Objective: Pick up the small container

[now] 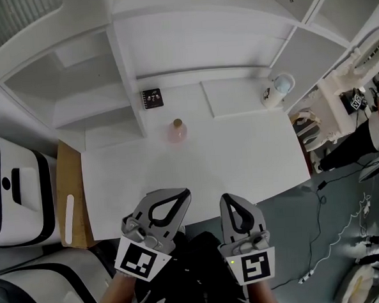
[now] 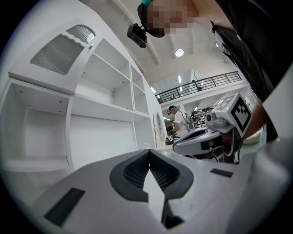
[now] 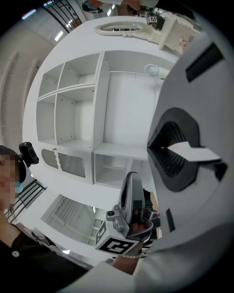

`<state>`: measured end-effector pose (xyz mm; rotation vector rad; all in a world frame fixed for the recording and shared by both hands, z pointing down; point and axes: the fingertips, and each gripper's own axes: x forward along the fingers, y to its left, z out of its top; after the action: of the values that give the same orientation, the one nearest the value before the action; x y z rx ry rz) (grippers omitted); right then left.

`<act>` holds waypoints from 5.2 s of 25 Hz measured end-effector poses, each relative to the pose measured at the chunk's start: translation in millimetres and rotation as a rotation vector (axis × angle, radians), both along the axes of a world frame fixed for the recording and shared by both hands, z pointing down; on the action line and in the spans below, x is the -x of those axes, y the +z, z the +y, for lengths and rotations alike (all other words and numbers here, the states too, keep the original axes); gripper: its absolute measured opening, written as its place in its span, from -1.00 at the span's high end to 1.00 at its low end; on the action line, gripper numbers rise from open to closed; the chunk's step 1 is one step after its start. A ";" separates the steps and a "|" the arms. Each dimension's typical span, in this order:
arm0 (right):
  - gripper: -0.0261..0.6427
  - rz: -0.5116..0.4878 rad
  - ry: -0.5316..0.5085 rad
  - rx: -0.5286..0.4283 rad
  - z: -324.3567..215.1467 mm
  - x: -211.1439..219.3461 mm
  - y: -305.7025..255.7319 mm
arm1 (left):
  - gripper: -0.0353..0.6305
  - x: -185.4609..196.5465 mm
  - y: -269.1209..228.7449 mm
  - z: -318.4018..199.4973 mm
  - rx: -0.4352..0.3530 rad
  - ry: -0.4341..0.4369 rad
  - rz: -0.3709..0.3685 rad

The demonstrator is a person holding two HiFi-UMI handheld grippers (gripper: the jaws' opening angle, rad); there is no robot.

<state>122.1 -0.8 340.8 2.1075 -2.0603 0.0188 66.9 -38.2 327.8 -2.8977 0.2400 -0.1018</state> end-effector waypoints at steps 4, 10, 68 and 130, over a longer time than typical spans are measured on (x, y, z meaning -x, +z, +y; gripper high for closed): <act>0.92 -0.008 -0.012 -0.005 -7.7 -3.8 -2.9 | 0.89 0.2 2.1 -4.6 0.013 -0.025 -0.002; 0.92 -0.019 -0.062 0.006 -24.2 -11.7 2.6 | 0.89 -4.6 5.1 -17.3 0.015 -0.074 0.001; 0.49 -0.002 -0.498 0.317 -260.8 -50.2 203.2 | 0.89 19.2 56.0 -81.3 0.081 -0.676 -0.118; 0.49 -0.108 -0.579 0.153 -175.8 -2.4 25.8 | 0.29 -22.3 84.3 -86.8 0.159 -0.415 -0.151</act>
<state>124.4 -176.6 366.6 1.3898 -2.5595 0.2017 89.3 -125.0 412.1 -2.9281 0.8350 -0.4248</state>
